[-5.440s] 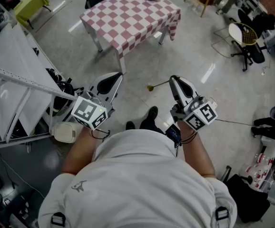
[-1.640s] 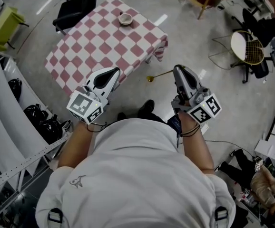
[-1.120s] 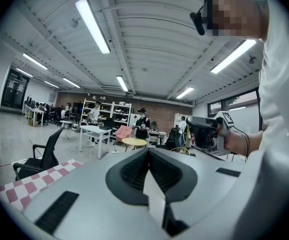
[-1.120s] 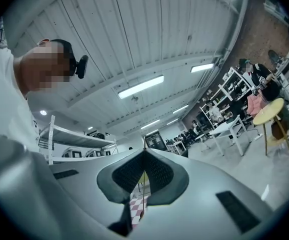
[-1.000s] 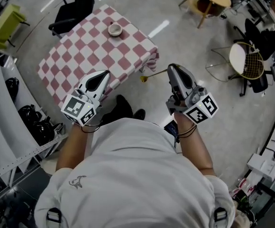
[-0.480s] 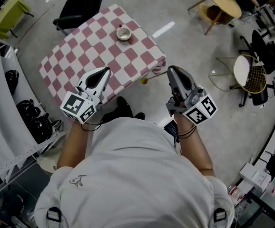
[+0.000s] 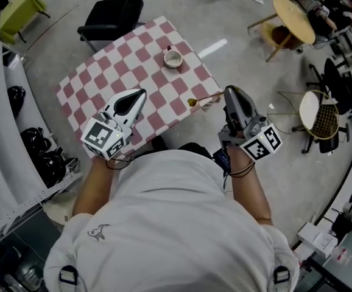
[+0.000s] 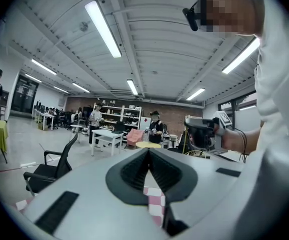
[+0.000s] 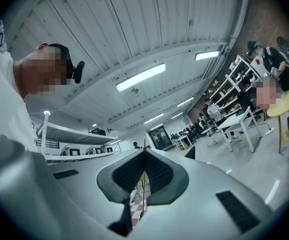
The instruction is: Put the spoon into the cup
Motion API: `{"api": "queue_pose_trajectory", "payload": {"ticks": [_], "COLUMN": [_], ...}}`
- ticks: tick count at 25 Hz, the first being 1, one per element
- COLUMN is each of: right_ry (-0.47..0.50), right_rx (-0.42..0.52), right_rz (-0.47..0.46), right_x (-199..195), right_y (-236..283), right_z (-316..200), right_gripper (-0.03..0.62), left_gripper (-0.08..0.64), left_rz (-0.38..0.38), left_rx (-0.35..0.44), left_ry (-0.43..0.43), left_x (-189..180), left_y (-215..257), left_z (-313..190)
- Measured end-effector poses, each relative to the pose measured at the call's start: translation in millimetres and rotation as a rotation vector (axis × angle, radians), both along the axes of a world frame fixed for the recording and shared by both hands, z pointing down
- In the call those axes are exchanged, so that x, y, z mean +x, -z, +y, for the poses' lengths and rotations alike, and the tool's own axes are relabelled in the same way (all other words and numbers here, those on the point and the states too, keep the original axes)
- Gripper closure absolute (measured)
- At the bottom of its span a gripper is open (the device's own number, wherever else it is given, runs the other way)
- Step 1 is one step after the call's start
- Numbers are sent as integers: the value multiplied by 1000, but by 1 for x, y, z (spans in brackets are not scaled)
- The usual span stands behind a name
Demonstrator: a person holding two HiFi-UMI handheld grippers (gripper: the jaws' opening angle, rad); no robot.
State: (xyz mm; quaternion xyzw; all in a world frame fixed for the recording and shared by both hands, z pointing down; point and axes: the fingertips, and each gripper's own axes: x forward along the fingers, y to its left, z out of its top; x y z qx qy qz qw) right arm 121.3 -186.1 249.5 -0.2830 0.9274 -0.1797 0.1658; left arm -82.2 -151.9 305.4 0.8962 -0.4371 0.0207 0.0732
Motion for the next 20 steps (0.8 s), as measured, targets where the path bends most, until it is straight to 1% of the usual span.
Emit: {"api": "queue_pose_trajectory", "payload": {"ticks": [3, 9, 12, 16, 20], "right_ry": [11, 73, 103, 141, 177], "right_rx": [-10, 3, 2, -14, -28], "right_rz": [0, 27, 21, 23, 35], "right_x": [-11, -36, -48, -59, -67], "right_y": [-2, -11, -11, -13, -21], "right_z": [-13, -39, -57, -78, -105], "right_gripper": [560, 560, 560, 560, 560], "left_gripper": [546, 546, 546, 546, 546], "left_rz": [-8, -23, -28, -77, -65], "left_rx": [-12, -17, -33, -28, -50], "left_ry": [15, 56, 85, 113, 143], "left_x": [-16, -42, -50, -57, -64], "left_y": [0, -3, -10, -12, -19], "left_z": [-5, -16, -25, -39, -63]}}
